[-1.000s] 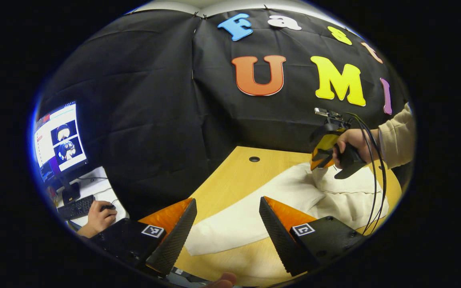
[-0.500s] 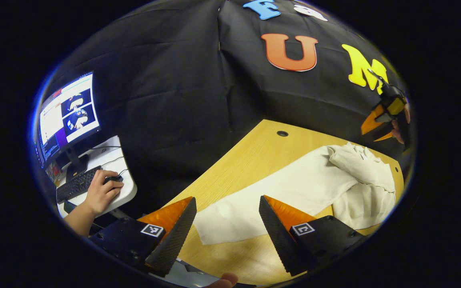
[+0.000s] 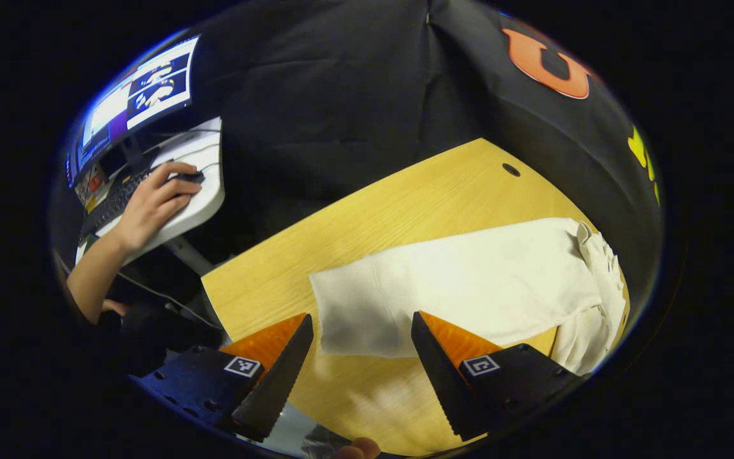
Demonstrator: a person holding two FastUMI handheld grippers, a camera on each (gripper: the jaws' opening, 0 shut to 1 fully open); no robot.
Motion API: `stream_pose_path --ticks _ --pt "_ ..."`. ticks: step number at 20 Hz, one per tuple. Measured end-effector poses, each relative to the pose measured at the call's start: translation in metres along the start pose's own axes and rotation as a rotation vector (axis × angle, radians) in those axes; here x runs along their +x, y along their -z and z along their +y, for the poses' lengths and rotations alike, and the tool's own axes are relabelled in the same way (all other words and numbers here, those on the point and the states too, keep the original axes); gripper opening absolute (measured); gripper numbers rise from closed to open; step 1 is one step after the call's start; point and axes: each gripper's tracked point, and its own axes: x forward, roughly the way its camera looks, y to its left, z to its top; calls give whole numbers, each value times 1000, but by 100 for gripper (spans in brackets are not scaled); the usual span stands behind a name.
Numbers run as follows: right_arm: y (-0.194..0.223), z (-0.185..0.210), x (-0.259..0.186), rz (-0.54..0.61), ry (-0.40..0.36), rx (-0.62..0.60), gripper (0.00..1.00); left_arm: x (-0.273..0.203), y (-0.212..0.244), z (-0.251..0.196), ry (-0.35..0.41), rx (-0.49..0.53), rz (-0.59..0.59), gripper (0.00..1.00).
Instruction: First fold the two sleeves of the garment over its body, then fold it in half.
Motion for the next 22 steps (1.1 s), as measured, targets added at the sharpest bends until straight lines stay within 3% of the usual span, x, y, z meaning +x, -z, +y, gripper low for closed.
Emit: stream_pose_path --ticks 1,4,5,7,10,11,13,14,15,16,17,18,19,20,21,22 --pt "13 -7 -5 22 1 17 94 4 1 3 -14 -24 25 99" --pt "42 -30 -14 68 28 35 97 7 -1 -3 -13 -93 74 99" --pt "46 -39 -16 73 44 21 94 10 -4 -6 -3 -98 80 99" --pt "49 -55 -19 71 75 15 96 12 -3 -2 -24 -92 110 97" --pt "53 -59 -22 55 68 74 94 15 -5 -3 -29 -109 132 90" --pt "57 -61 -22 64 65 81 94 18 -8 -5 -15 -109 122 96" --pt "64 -65 -23 69 73 89 97 20 -10 -3 2 -116 103 87" --pt "68 -65 -23 70 70 90 94 19 -10 -2 2 -125 104 85" --pt "73 -66 -24 73 72 84 97 19 -10 -1 4 -129 107 87" --pt "79 -69 -25 79 75 72 94 18 -10 1 -2 -128 115 76" --pt "85 -73 -26 84 78 58 97 19 -11 0 -2 -130 120 71" --pt "89 -76 -27 89 80 48 94 20 -11 -1 -6 -125 134 67" --pt "94 -78 -29 90 78 42 97 20 -13 0 -10 -109 141 66" --pt "96 -82 -30 85 81 43 94 20 -12 1 -14 -111 146 66" --pt "98 -85 -32 81 74 53 97 23 -12 0 -7 -115 150 48" --pt "101 -86 -34 79 62 68 97 23 -13 -2 0 -116 153 53"
